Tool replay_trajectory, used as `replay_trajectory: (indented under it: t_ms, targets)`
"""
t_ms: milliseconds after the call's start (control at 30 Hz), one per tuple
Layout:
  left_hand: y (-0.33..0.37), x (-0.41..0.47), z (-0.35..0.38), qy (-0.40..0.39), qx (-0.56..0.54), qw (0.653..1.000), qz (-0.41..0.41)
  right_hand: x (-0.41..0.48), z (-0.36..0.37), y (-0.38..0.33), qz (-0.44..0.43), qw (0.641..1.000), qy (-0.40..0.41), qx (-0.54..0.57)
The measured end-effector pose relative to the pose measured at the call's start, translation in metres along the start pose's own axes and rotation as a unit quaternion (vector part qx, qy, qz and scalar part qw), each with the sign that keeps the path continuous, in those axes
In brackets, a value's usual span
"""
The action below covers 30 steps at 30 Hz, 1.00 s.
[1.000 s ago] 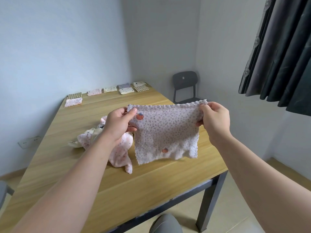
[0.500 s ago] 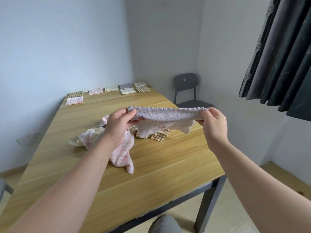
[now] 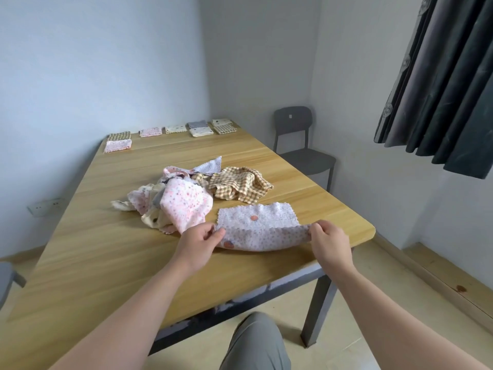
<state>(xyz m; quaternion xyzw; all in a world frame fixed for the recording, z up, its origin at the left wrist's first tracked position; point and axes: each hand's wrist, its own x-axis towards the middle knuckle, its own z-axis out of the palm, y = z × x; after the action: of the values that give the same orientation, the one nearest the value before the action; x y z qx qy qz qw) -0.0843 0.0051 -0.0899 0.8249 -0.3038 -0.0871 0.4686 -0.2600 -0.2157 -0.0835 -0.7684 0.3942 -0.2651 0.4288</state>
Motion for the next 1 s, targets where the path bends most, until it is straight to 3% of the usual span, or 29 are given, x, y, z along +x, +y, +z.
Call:
replay_trajectory:
  t_ms: [200,433,700,1000]
  targets:
    - [0.003,-0.014,0.007,-0.013,0.044,0.998,0.052,-0.007,-0.01,0.009,-0.006,0.999,0.052,-0.001]
    - [0.002,-0.024,0.011,0.005,0.04,0.998,0.039,-0.012,-0.017,0.014,-0.011,0.998,0.067,0.005]
    - [0.014,-0.01,0.019,0.087,0.124,0.988,0.027,0.006,-0.001,0.008,-0.031,0.997,0.029,-0.066]
    - [-0.007,0.04,0.023,0.086,0.232,0.969,0.012,0.073,0.031,0.013,-0.022,0.983,-0.004,-0.184]
